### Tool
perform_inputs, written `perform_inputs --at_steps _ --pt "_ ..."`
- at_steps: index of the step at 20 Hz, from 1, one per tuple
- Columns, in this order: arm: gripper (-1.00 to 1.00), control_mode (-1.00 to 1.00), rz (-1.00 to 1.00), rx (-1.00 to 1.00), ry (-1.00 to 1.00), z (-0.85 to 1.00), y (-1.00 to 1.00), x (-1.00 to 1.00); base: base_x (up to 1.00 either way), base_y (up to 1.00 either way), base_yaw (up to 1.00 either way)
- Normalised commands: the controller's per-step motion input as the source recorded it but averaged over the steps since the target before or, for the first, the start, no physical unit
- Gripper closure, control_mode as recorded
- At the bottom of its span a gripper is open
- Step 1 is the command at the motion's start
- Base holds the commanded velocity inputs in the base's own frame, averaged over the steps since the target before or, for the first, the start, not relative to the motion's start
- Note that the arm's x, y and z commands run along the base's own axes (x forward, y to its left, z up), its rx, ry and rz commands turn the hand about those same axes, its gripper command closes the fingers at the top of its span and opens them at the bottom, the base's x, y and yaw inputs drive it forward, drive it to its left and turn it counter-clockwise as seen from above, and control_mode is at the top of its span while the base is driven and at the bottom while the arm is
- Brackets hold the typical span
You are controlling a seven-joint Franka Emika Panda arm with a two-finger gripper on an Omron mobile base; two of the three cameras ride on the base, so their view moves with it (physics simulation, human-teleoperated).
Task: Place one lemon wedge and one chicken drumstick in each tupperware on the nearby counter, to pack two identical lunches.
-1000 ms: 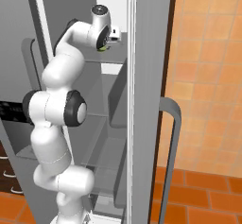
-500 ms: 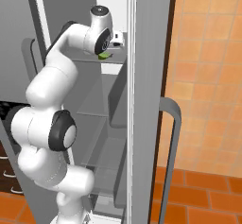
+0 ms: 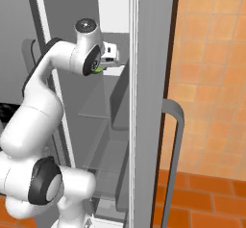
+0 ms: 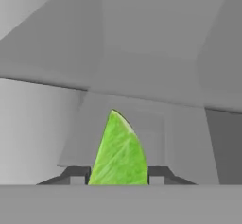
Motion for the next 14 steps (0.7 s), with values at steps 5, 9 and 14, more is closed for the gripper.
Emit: perform_inputs --at_steps 5,9,14 --pt "1.0 1.0 0.0 -0.01 0.0 -0.08 0.0 -0.2 -0.8 0.03 0.0" --pt "1.0 1.0 0.0 0.0 0.0 0.0 0.0 0.0 -1.0 0.61 0.01" --pt "1.0 1.0 0.0 0.0 0.0 0.0 0.0 0.0 -0.83 1.0 0.12"
